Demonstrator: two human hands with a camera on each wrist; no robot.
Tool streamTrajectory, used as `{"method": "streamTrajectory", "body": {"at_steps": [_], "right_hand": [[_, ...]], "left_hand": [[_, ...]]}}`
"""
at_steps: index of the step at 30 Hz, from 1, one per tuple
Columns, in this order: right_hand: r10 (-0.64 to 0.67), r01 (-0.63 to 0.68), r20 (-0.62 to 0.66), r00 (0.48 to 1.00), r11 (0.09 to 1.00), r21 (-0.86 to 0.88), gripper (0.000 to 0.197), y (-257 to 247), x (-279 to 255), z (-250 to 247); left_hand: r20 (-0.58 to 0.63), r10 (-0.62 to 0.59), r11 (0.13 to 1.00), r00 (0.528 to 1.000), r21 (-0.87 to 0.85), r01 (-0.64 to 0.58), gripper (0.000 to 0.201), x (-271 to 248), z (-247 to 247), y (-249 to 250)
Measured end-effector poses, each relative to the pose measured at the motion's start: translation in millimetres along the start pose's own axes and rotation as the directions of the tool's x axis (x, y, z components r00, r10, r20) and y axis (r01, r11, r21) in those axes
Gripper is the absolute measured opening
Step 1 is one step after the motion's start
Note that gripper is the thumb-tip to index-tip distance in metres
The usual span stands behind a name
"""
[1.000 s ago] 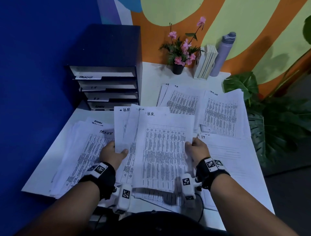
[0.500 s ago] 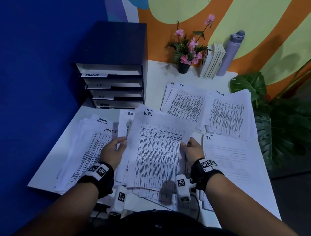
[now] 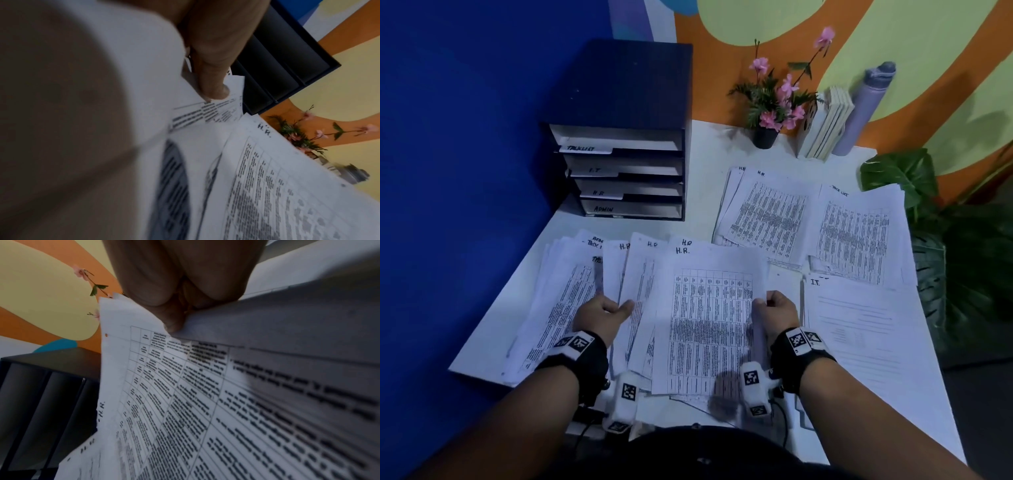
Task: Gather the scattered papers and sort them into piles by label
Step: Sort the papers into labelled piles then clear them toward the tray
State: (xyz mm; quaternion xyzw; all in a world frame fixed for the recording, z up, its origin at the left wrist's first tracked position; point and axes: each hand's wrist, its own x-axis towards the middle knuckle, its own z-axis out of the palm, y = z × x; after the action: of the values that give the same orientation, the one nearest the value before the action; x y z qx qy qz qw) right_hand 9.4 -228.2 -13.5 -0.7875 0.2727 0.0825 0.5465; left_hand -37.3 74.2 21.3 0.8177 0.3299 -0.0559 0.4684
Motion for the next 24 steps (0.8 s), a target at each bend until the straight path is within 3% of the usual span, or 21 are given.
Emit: {"method": "streamTrajectory", "body": {"at_steps": [3, 6, 9, 12, 15, 16, 18, 20, 22, 24], "right_hand": [[-0.008, 0.009, 0.013, 1.000, 0.999, -0.034, 0.015, 0, -2, -4], [-0.016, 0.017, 0.044, 0.999, 1.000, -0.021, 0.026, 4, 0, 0], [-0.023, 0.020, 0.114, 0.993, 0.999, 0.025, 0.032, 2, -1, 10], [-0.037, 0.004, 0.175, 0.984, 0.983, 0.183, 0.034, -2, 3, 14], [-0.058, 0.013, 0.178, 0.982, 0.969, 0.246, 0.025, -11, 5, 15], [-0.074, 0.035, 0.157, 0.985, 0.971, 0.239, 0.019, -14, 6, 16], [-0.116, 0.088, 0.108, 0.987, 0.969, 0.231, 0.009, -26, 1, 18], [-0.141, 0.108, 0.111, 0.984, 0.959, 0.261, 0.017, -37, -3, 18], [-0.183, 0.123, 0.222, 0.958, 0.958, 0.259, 0.029, -42, -7, 17], [-0.210, 0.159, 0.346, 0.914, 0.973, 0.169, 0.025, -43, -15, 14]], "left_hand": [[0.015, 0.004, 0.994, 1.000, 0.112, -0.005, 0.023, 3, -2, -6], [0.048, 0.092, 0.993, 0.995, 0.065, -0.095, 0.057, -5, 0, -2], [0.158, 0.260, 0.960, 0.953, -0.146, -0.237, 0.078, -17, 3, 14], [0.222, 0.306, 0.938, 0.926, -0.234, -0.254, 0.069, -25, 3, 32], [0.169, 0.298, 0.938, 0.939, -0.235, -0.255, 0.027, -28, 2, 43], [0.171, 0.309, 0.935, 0.936, -0.235, -0.266, 0.022, -28, 1, 45], [0.188, 0.300, 0.942, 0.935, -0.215, -0.259, 0.034, -28, 4, 48], [0.133, 0.283, 0.951, 0.950, -0.167, -0.260, 0.036, -27, 7, 54], [0.026, 0.269, 0.954, 0.963, -0.143, -0.263, 0.036, -23, 6, 59], [-0.073, 0.224, 0.954, 0.972, -0.187, -0.234, 0.033, -13, 2, 60]]}}
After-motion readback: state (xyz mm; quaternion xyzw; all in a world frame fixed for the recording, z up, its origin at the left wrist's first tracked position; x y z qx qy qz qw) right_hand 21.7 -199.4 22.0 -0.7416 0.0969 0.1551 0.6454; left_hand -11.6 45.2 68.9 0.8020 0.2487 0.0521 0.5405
